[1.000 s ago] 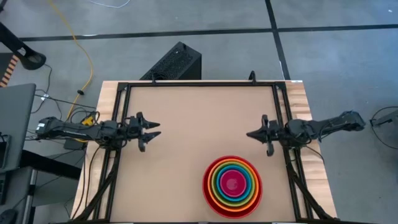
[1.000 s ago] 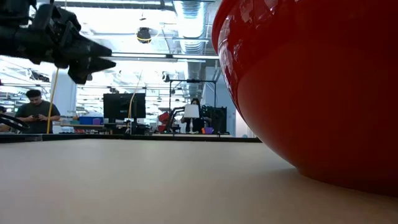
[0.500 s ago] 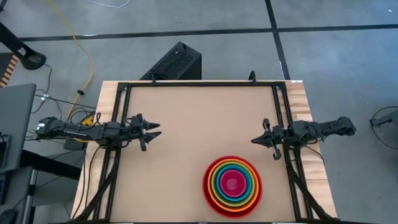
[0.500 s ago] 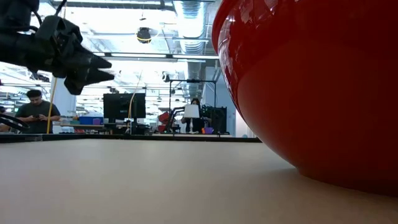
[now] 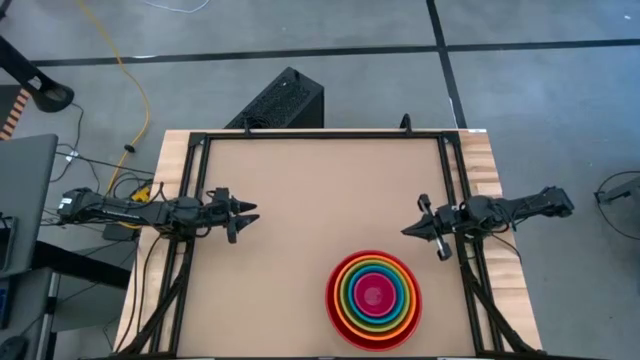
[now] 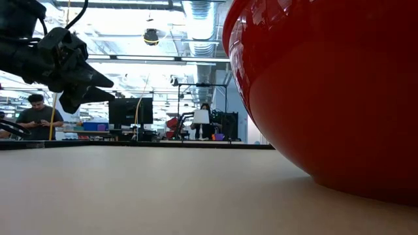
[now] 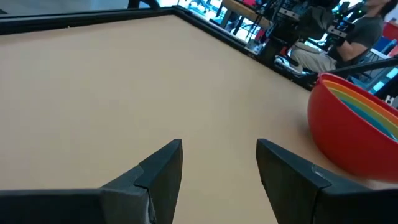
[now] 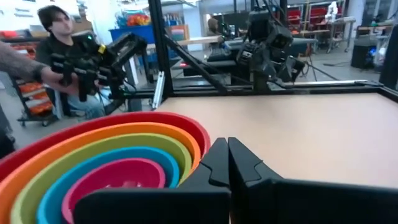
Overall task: Nest bowls inside each other by size order
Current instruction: Return to Home Position
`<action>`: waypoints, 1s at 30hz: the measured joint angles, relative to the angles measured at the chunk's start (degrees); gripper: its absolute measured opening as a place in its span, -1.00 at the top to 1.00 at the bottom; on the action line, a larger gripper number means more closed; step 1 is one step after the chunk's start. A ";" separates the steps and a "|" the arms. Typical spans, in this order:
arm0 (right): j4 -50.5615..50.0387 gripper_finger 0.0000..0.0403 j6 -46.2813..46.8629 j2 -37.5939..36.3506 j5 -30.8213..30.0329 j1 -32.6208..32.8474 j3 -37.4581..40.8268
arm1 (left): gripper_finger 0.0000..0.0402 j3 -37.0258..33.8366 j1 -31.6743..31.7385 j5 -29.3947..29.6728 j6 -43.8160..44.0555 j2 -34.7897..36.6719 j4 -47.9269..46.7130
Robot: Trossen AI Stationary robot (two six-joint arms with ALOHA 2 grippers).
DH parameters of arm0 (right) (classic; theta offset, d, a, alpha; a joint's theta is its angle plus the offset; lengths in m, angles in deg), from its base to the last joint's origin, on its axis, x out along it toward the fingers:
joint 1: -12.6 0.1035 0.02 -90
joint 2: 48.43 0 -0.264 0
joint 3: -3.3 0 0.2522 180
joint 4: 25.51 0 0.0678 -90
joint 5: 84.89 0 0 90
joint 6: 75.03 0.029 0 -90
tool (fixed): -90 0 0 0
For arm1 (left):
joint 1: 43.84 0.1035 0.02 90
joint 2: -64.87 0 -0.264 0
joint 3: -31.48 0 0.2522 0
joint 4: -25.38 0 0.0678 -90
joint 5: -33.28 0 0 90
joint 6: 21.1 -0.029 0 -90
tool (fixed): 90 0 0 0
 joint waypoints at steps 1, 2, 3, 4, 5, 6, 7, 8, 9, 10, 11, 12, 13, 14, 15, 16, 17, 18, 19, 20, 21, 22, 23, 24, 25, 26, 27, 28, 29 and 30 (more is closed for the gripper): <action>0.00 1.00 0.00 0.20 -0.44 0.00 0.02 | 0.03 0.00 0.01 0.00 0.00 0.00 -0.04; 0.12 0.99 0.00 0.48 -1.29 -0.10 0.04 | 0.03 0.00 0.02 0.00 0.00 -0.01 -0.08; 0.22 0.99 -0.02 0.84 -1.95 -0.36 0.07 | 0.03 0.00 0.01 0.00 0.00 -0.01 -0.10; 0.22 0.98 -0.04 0.99 -2.43 -0.43 0.07 | 0.03 0.00 0.00 0.00 0.00 0.00 -0.10; 0.22 0.97 -0.10 0.99 -2.51 -0.66 0.07 | 0.03 0.00 0.01 0.00 0.00 0.00 -0.15; 0.22 0.97 -0.15 0.96 -2.53 -0.78 0.07 | 0.03 0.00 0.02 0.01 0.00 0.00 -0.29; 0.24 0.96 -0.15 0.90 -2.62 -0.92 0.07 | 0.03 0.00 0.00 0.00 0.00 -0.02 -0.52; 0.23 0.96 -0.15 0.89 -2.75 -1.08 0.09 | 0.03 0.00 0.01 0.00 0.00 -0.02 -0.59; 0.20 0.95 -0.15 0.95 -2.76 -1.07 0.09 | 0.03 0.00 0.00 0.00 0.00 -0.01 -0.59; 0.20 0.95 -0.15 0.95 -2.76 -1.03 0.09 | 0.03 0.00 0.01 0.00 0.00 0.00 -0.80; 0.22 0.95 -0.15 0.93 -2.80 -1.03 0.09 | 0.03 0.00 0.02 0.00 0.00 0.00 -1.29; 0.22 0.95 -0.15 0.91 -2.94 -1.03 0.09 | 0.03 0.00 0.00 0.00 0.00 0.00 -2.01; 0.18 0.95 -0.15 0.92 -2.95 -1.03 0.09 | 0.03 0.00 0.02 0.00 0.00 -0.02 -2.49; 0.17 0.95 -0.15 0.93 -2.96 -1.03 0.09 | 0.03 0.00 0.02 0.00 0.00 -0.02 -2.81; 0.17 0.95 -0.15 0.93 -2.96 -1.03 0.09 | 0.03 0.00 0.00 0.02 0.00 0.00 -3.54; 0.17 0.95 -0.15 0.91 -3.01 -1.03 0.09 | 0.03 0.00 0.02 0.00 0.00 0.00 -4.43; 0.17 0.95 -0.15 0.93 -3.04 -1.03 0.09 | 0.03 -0.02 0.02 -0.03 0.00 -0.02 -4.78; 0.15 0.95 -0.15 0.93 -3.04 -1.03 0.09 | 0.03 -0.02 0.02 -0.06 -0.01 -0.03 -4.77; 0.15 0.95 -0.15 0.93 -3.06 -1.03 0.09 | 0.03 -0.02 0.00 -0.08 -0.01 -0.02 -4.78; 0.15 0.95 -0.15 0.93 -3.13 -1.03 0.09 | 0.03 -0.02 0.01 -0.12 0.00 -0.01 -4.78; 0.15 0.95 -0.15 0.93 -3.15 -1.03 0.09 | 0.03 -0.02 0.00 -0.07 0.00 0.02 -4.71; 0.13 0.95 -0.15 0.93 -3.15 -1.03 0.09 | 0.03 -0.02 0.02 -0.09 0.00 0.00 -4.72; 0.11 0.95 -0.15 0.93 -3.15 -1.03 0.09 | 0.03 -0.02 0.02 -0.11 0.00 -0.02 -4.76; 0.11 0.95 -0.15 0.93 -3.15 -1.03 0.09 | 0.03 -0.02 0.02 -0.10 0.00 -0.02 -4.78; 0.11 0.95 -0.15 0.93 -3.18 -1.03 0.09 | 0.03 -0.02 0.01 -0.10 -0.02 0.00 -4.76; 0.11 0.95 -0.13 0.93 -3.18 -1.03 0.09 | 0.03 -0.02 0.02 -0.10 0.00 0.00 -4.76; 0.09 0.95 -0.15 0.93 -3.18 -1.03 0.10 | 0.03 -0.02 0.01 -0.11 -0.01 -0.02 -4.76; 0.07 0.95 -0.15 0.93 -3.18 -1.03 0.09 | 0.03 -0.02 0.01 -0.11 0.00 -0.02 -4.76; 0.09 0.95 -0.15 0.93 -3.18 -1.03 0.11 | 0.03 -0.02 0.02 -0.11 0.00 0.00 -4.76; 0.07 0.95 -0.14 0.93 -3.19 -1.03 0.11 | 0.03 -0.02 0.00 -0.11 0.00 -0.02 -4.76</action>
